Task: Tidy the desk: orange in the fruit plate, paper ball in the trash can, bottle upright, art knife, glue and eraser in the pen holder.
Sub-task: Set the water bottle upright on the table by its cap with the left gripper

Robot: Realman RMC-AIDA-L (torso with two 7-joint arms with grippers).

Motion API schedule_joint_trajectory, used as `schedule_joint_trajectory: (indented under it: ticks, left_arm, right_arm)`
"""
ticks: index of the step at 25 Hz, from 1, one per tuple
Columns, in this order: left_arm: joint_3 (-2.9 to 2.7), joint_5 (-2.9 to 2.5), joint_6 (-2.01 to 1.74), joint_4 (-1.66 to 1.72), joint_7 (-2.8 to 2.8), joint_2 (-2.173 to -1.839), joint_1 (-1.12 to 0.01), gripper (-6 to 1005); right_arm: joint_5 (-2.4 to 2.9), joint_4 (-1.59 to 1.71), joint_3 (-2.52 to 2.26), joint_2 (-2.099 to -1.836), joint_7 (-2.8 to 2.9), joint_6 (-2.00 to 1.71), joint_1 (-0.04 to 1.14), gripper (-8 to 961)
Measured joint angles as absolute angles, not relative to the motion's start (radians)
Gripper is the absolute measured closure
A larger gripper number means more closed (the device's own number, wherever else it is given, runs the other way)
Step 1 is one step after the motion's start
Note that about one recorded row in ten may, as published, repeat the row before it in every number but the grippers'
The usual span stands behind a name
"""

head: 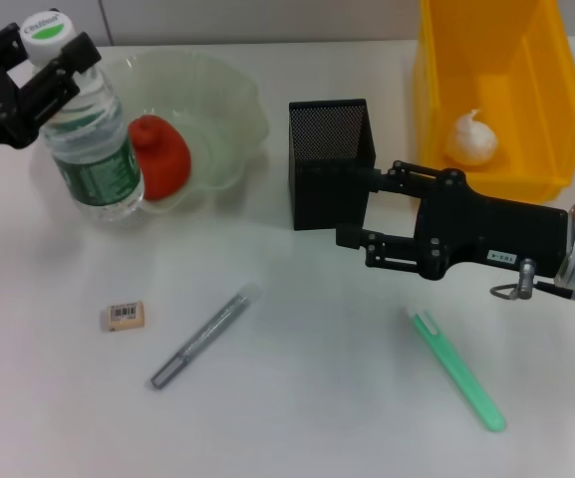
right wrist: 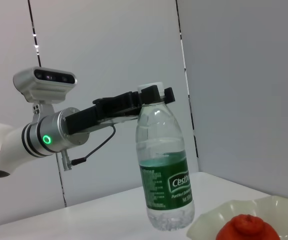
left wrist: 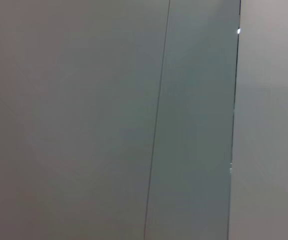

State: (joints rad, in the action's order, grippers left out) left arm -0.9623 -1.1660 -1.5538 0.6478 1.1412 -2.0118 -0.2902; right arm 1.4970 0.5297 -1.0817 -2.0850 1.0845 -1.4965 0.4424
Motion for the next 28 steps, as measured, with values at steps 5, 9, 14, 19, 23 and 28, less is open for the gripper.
schedule_joint_trajectory:
  ticks: [5,9,14,19,23,28]
  left_arm:
    - [-0.948,-1.166,-1.532,0.655,1.14,-2.011,-0.283,546]
    - [-0.944,-1.166,-1.505,0.657,1.139,-2.012,-0.278,545]
    - [-0.934,-1.166,-1.498,0.658,1.129,-2.009,-0.276,544]
    - [-0.929,-1.179,-1.493,0.66,1.105,-2.007,-0.275,542]
    - [-0.907,-1.192,-1.483,0.662,1.103,-2.007,-0.272,541]
    - [-0.868,-1.192,-1.475,0.663,1.103,-2.006,-0.27,540]
  right_arm:
    - [1.484,0.522,-1.081,-2.085,1.084,-1.496,0.448,221]
    - [1.474,0.517,-1.079,-2.085,1.084,-1.495,0.449,220]
    - [1.473,0.517,-1.078,-2.085,1.084,-1.493,0.45,221]
    - [1.462,0.516,-1.078,-2.085,1.084,-1.488,0.451,221]
    - [1.442,0.496,-1.079,-2.085,1.068,-1.474,0.46,221]
    - [1.434,0.479,-1.08,-2.085,1.059,-1.473,0.465,221]
